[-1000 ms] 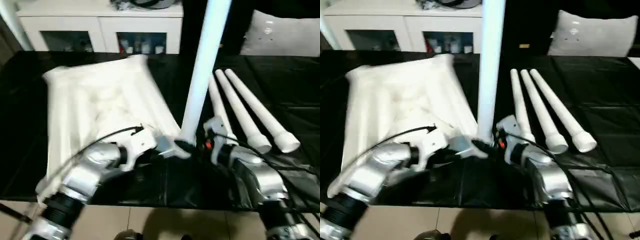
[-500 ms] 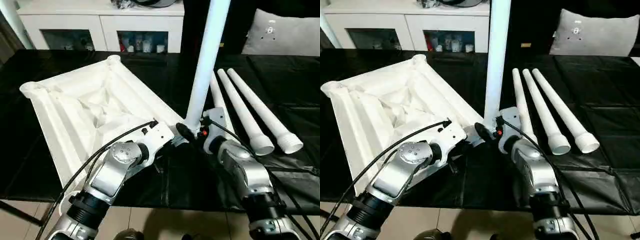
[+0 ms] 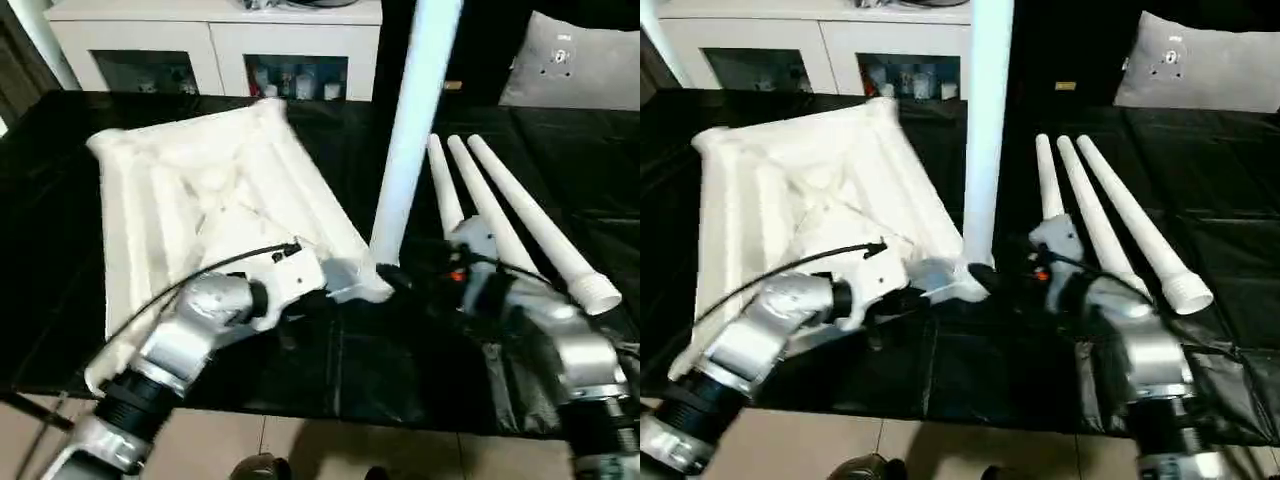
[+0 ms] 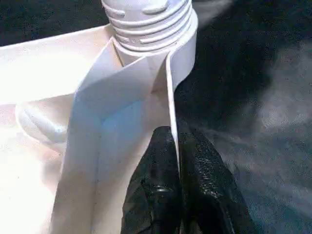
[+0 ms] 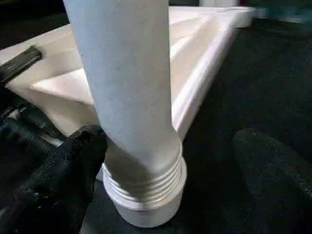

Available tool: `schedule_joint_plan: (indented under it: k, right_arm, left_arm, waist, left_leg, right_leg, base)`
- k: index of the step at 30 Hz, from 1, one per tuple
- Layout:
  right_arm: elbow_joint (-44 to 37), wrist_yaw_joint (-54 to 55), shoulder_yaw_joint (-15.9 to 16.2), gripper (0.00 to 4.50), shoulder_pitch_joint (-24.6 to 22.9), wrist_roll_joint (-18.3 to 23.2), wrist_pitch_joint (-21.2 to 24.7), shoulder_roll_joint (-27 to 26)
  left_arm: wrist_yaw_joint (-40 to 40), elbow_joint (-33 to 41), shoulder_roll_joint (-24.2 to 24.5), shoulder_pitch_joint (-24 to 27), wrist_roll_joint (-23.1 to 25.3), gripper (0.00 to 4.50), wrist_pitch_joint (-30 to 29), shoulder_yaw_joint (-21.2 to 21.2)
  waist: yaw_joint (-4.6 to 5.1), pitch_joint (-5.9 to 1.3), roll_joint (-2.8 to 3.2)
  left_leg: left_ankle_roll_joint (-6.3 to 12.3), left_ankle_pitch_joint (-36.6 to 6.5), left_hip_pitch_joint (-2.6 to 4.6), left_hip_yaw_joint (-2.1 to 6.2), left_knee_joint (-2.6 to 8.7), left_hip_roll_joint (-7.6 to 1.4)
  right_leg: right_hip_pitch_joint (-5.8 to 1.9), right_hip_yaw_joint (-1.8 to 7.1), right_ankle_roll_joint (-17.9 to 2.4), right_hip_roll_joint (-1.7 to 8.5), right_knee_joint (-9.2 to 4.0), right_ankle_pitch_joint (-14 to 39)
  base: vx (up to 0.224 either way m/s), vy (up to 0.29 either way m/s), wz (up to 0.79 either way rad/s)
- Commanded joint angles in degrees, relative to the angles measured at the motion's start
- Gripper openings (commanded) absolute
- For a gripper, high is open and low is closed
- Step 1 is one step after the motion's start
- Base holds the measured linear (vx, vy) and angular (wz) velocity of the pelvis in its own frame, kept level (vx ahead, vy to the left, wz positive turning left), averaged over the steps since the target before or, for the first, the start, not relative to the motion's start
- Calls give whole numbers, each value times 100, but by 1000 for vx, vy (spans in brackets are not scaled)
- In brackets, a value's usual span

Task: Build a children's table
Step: Rotate leg to tighten

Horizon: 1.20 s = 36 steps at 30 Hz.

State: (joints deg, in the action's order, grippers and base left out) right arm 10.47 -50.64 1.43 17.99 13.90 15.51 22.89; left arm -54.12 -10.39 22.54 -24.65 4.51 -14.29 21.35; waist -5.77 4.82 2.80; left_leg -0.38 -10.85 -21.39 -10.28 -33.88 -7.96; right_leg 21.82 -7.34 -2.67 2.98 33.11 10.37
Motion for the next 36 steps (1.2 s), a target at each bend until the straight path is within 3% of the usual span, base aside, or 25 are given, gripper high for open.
schedule_joint_plan:
  k: [1,6,8,9,13,21,33,36]
  right_arm:
    - [-77,-398,182,447,86,-32,-142,232]
    - [86,-961,407,447,170,-188,-521,554]
    - [19,-1271,499,447,135,-120,-527,654]
    - [-25,-1407,552,447,106,-106,-535,707]
    - [-93,-1776,754,447,31,-46,-534,855]
    - [111,-1798,918,400,112,-87,-563,659]
    - [201,-1831,949,293,141,-23,-426,550]
    - [195,-1844,957,285,119,1,-379,537]
  left_arm:
    - [-414,-91,187,-142,-8,0,383,211]
    - [-1170,-389,391,-219,-255,0,919,277]
    - [-1331,-503,415,-244,-289,0,1102,300]
    - [-1381,-556,421,-258,-286,0,1180,314]
    - [-1528,-715,459,-322,-284,0,1398,394]
    - [-1691,-820,405,-352,-306,0,1607,403]
    - [-1765,-932,386,-375,-296,0,1696,399]
    - [-1774,-939,381,-374,-303,0,1692,397]
  waist:
    - [-30,-423,-9]
    - [-107,-464,-21]
    - [-144,-484,-50]
    - [-174,-493,-31]
    - [-276,-507,-47]
    - [-286,-512,-54]
    - [-289,-511,-40]
    - [-287,-513,-39]
  left_leg:
    - [546,-965,74,300,370,-648]
    - [549,-876,81,275,345,-647]
    - [584,-823,80,269,336,-656]
    - [597,-782,85,272,330,-667]
    - [619,-754,93,266,321,-679]
    - [515,-834,90,272,325,-674]
    - [531,-791,87,274,317,-675]
    - [533,-792,90,278,318,-681]
  right_leg:
    - [-286,486,-792,788,-433,1399]
    - [-285,481,-843,786,-402,1320]
    - [-294,479,-825,788,-399,1319]
    - [-290,477,-816,785,-384,1301]
    - [-277,480,-793,793,-374,1322]
    - [-282,476,-763,805,-393,1533]
    - [-282,475,-790,798,-371,1388]
    - [-282,472,-793,795,-370,1378]
  base:
    - [0,0,0]
    - [0,0,0]
    - [0,0,0]
    - [0,0,0]
    - [0,0,0]
    - [0,0,0]
    - [0,0,0]
    - [0,0,0]
